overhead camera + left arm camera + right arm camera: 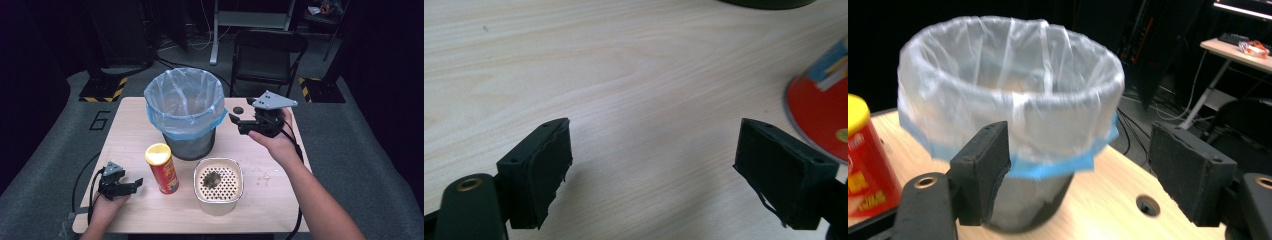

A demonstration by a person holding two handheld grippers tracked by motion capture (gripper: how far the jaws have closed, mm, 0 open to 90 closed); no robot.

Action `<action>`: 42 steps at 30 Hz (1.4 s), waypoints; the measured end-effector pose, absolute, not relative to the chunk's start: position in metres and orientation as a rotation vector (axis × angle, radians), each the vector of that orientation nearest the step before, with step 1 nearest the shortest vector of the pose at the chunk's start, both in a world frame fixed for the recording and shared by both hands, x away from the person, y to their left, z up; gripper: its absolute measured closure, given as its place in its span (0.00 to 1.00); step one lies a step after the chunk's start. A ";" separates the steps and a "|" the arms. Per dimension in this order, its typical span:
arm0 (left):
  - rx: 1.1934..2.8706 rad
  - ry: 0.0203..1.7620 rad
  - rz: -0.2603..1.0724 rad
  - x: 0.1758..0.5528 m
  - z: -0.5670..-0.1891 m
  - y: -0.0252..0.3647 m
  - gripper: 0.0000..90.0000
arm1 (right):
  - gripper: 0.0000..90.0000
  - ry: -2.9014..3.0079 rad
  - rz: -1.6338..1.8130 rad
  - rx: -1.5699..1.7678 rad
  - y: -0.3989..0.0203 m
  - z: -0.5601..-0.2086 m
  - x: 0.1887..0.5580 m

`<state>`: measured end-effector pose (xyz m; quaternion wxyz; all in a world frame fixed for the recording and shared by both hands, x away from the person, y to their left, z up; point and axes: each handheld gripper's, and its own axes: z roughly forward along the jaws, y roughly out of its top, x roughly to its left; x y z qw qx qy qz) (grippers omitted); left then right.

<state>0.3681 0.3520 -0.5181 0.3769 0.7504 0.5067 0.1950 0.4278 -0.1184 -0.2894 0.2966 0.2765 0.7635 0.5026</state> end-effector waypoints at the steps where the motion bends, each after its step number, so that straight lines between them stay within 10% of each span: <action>1: 1.925 1.286 0.494 0.367 -0.516 0.351 0.15 | 0.26 2.032 1.330 0.749 -0.122 -0.293 0.426; 42: 1.943 0.974 0.352 0.340 -0.463 0.300 0.14 | 0.29 1.973 1.234 1.115 -0.211 -0.443 0.387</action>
